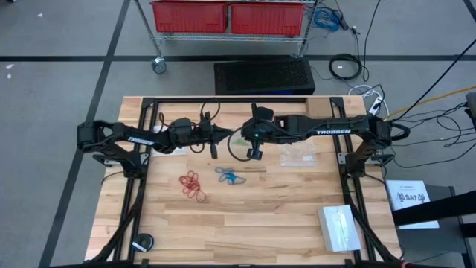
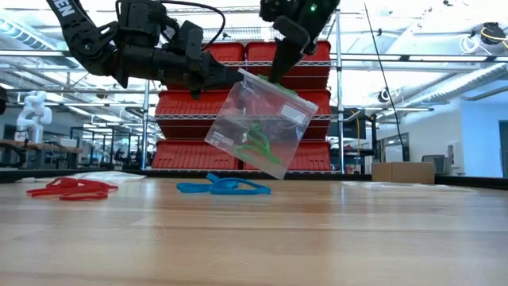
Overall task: Sort rubber bands
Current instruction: Put the green rubber band into the center transparent zip bag
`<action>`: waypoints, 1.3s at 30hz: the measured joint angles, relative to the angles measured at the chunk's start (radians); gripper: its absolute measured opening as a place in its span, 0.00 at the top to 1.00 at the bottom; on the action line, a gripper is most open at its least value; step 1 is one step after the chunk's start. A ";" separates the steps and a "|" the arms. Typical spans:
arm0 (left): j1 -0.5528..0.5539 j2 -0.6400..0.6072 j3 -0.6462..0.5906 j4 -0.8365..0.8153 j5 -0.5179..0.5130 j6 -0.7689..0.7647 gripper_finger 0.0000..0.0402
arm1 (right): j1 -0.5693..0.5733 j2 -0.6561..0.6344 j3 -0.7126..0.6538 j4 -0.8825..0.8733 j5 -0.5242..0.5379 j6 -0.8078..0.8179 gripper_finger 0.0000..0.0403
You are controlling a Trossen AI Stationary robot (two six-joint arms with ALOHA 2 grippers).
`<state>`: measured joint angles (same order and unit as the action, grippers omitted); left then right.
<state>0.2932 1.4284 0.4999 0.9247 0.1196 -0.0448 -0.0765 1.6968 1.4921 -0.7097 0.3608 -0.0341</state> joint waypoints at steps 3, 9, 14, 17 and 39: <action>0.000 0.000 0.000 0.000 0.000 0.000 1.00 | 0.000 0.007 0.000 -0.008 -0.002 -0.002 1.00; 0.000 0.000 0.000 0.000 0.000 0.000 1.00 | -0.018 0.015 0.000 -0.012 -0.027 0.021 1.00; 0.000 0.000 0.000 0.000 0.000 -0.001 1.00 | -0.043 0.024 0.000 -0.025 -0.035 0.055 0.97; 0.000 0.000 0.000 0.000 0.000 -0.001 1.00 | -0.049 0.025 0.000 -0.026 -0.064 0.057 0.90; 0.000 0.000 0.000 -0.002 0.000 0.007 1.00 | -0.046 -0.120 0.001 -0.070 -0.080 0.099 0.56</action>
<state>0.2932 1.4284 0.4999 0.9225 0.1196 -0.0380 -0.1226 1.5765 1.4931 -0.7802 0.2811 0.0646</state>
